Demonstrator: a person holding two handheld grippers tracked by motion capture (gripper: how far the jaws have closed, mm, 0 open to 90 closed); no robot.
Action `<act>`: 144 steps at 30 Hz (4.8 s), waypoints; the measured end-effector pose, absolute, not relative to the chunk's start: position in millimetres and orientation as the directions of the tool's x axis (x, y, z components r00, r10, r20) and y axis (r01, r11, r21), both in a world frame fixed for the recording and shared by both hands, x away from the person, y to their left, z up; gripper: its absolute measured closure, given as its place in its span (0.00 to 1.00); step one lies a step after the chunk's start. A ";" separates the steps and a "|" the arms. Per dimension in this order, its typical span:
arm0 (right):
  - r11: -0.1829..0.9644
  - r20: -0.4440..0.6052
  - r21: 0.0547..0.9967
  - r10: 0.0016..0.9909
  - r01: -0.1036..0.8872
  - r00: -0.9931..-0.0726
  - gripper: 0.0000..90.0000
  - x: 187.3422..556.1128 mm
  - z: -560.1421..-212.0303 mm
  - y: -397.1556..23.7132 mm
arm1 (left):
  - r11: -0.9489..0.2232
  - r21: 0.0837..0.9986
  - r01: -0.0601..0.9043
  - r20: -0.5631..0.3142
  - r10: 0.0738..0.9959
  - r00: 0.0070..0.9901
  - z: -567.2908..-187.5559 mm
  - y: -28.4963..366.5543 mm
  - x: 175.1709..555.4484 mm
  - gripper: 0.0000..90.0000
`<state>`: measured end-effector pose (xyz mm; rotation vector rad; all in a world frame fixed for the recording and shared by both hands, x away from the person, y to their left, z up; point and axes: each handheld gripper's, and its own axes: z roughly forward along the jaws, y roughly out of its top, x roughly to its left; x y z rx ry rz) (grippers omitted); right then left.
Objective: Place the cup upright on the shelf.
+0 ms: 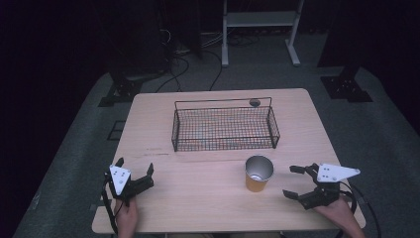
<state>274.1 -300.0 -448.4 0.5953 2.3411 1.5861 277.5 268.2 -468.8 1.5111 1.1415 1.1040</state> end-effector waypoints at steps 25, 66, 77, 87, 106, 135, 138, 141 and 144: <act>0.362 0.019 0.911 0.436 0.195 -0.900 0.12 295.9 -448.7 -254.3 | -0.147 0.977 0.156 0.120 0.978 0.171 -468.7 268.9 277.5 0.00; 0.371 0.045 0.904 0.412 0.213 -0.910 0.09 317.6 -443.0 -217.0 | -0.140 0.978 0.157 0.112 0.979 0.171 -468.7 269.7 277.5 0.00; 0.359 0.066 0.905 0.415 0.230 -0.908 0.14 320.8 -442.5 -221.6 | -0.139 0.978 0.157 0.112 0.979 0.171 -468.6 269.9 277.5 0.00; 0.353 0.079 0.905 0.410 0.238 -0.908 0.14 325.0 -432.1 -224.0 | -0.137 0.978 0.157 0.110 0.979 0.170 -468.7 270.0 277.6 0.00; 0.334 0.108 0.909 0.386 0.248 -0.916 0.14 343.9 -403.8 -221.0 | -0.131 0.979 0.157 0.103 0.980 0.171 -468.6 270.8 277.7 0.00; 0.318 0.111 0.918 0.369 0.238 -0.923 0.14 382.3 -352.9 -211.7 | -0.133 0.979 0.157 0.106 0.980 0.170 -468.6 270.2 277.7 0.00; 0.313 0.117 0.918 0.370 0.242 -0.922 0.14 388.8 -347.8 -211.1 | -0.135 0.978 0.157 0.108 0.980 0.169 -468.5 270.1 277.6 0.00; 0.308 0.116 0.920 0.374 0.241 -0.920 0.14 396.2 -341.6 -209.0 | -0.134 0.979 0.156 0.107 0.980 0.170 -468.6 270.0 277.8 0.00; 0.310 0.113 0.920 0.379 0.241 -0.919 0.14 400.4 -337.7 -207.3 | -0.131 0.979 0.157 0.104 0.980 0.170 -468.6 270.2 277.7 0.00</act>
